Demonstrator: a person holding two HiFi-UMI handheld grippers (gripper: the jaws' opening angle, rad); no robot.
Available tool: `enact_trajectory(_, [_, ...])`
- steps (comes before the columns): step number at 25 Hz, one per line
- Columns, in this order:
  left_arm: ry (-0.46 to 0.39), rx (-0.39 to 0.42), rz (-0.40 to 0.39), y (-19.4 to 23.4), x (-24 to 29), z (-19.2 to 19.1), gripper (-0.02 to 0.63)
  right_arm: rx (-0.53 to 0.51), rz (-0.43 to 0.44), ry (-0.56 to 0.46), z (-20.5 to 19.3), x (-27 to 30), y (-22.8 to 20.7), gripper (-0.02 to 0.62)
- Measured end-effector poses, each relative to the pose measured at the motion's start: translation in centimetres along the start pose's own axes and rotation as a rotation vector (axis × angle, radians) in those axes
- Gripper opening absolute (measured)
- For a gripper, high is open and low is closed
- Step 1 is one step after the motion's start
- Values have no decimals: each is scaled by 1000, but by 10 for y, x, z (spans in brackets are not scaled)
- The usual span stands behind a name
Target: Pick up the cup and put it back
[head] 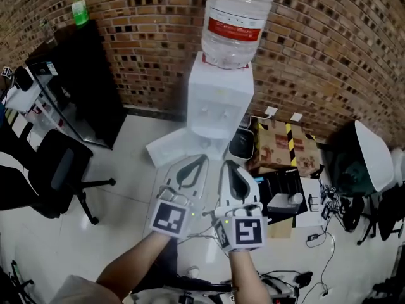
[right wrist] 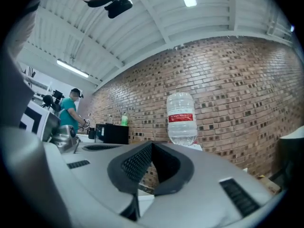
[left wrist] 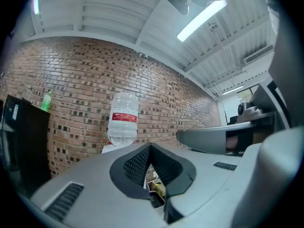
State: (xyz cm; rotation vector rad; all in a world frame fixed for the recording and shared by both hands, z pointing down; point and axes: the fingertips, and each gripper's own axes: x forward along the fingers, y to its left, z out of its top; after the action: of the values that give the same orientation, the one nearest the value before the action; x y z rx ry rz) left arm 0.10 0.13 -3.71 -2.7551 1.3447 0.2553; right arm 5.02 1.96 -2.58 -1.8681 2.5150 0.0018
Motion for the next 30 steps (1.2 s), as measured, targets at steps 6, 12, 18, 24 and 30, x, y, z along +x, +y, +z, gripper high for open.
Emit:
enact_trajectory(6, [-23, 2, 25, -56, -54, 39, 2, 39, 28, -14, 30, -83, 18, 3])
enact_trajectory(12, [-33, 27, 10, -79, -88, 74, 2, 34, 43, -25, 50, -120, 42, 3])
enact_trajectory(18, [-25, 9, -35, -74, -112, 88, 2, 24, 12, -32, 64, -126, 69, 3])
enact_trajectory(24, [-39, 4, -71, -61, -132, 96, 2, 12, -21, -38, 68, -125, 93, 3])
enact_trajectory(30, [-48, -14, -83, -50, -140, 99, 2, -1, -35, -41, 70, -123, 106, 3])
